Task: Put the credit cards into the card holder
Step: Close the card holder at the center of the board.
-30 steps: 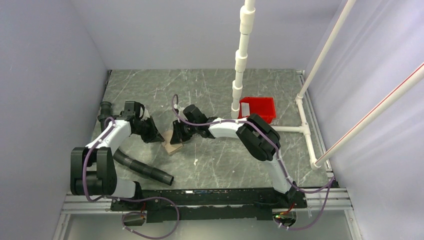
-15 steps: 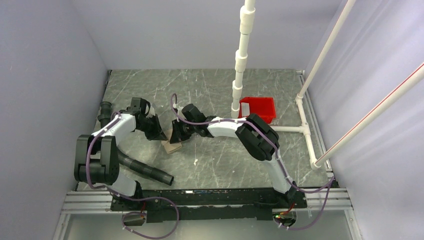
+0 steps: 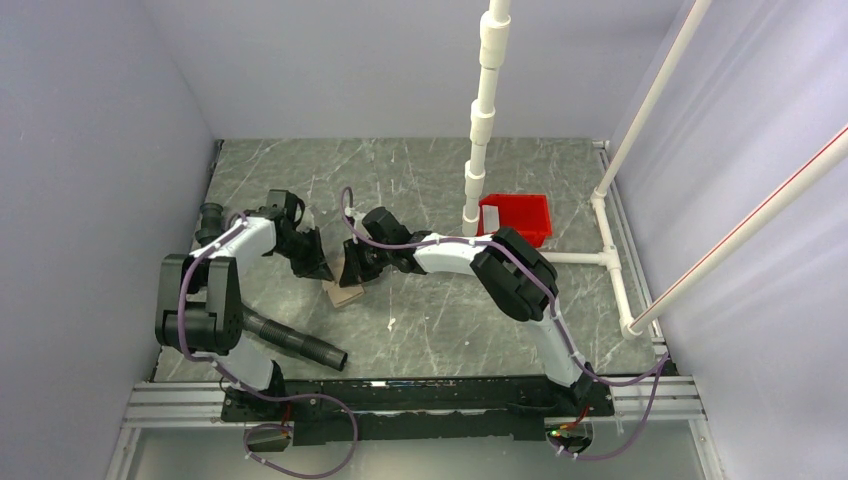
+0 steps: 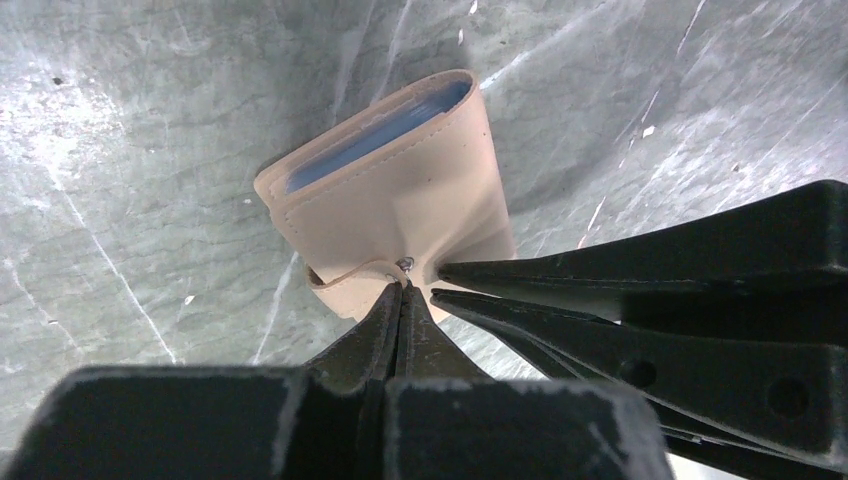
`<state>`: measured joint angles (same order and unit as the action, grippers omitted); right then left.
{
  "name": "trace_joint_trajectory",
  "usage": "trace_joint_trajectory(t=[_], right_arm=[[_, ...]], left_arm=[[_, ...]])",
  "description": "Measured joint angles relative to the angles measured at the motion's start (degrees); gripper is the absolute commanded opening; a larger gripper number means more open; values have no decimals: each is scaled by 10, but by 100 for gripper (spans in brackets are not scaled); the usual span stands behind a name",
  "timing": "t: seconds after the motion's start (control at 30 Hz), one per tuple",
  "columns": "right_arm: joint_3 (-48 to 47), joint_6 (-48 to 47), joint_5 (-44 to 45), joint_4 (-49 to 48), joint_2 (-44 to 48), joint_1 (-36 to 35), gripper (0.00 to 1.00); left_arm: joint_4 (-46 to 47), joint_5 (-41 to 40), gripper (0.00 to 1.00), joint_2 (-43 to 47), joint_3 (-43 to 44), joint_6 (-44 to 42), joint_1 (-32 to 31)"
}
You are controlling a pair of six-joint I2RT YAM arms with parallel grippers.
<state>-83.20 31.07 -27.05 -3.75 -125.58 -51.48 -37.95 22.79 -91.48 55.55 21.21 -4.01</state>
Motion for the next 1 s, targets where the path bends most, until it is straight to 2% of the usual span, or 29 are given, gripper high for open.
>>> trace_joint_trajectory(t=[0.37,1.0], right_arm=[[-1,0,0,2,-1,0,14],[-2,0,-1,3,-1,0,15]], left_arm=[[-26,0,0,-23,24,-27,-10],[-64,-60,0,-45,59,-46,-52]])
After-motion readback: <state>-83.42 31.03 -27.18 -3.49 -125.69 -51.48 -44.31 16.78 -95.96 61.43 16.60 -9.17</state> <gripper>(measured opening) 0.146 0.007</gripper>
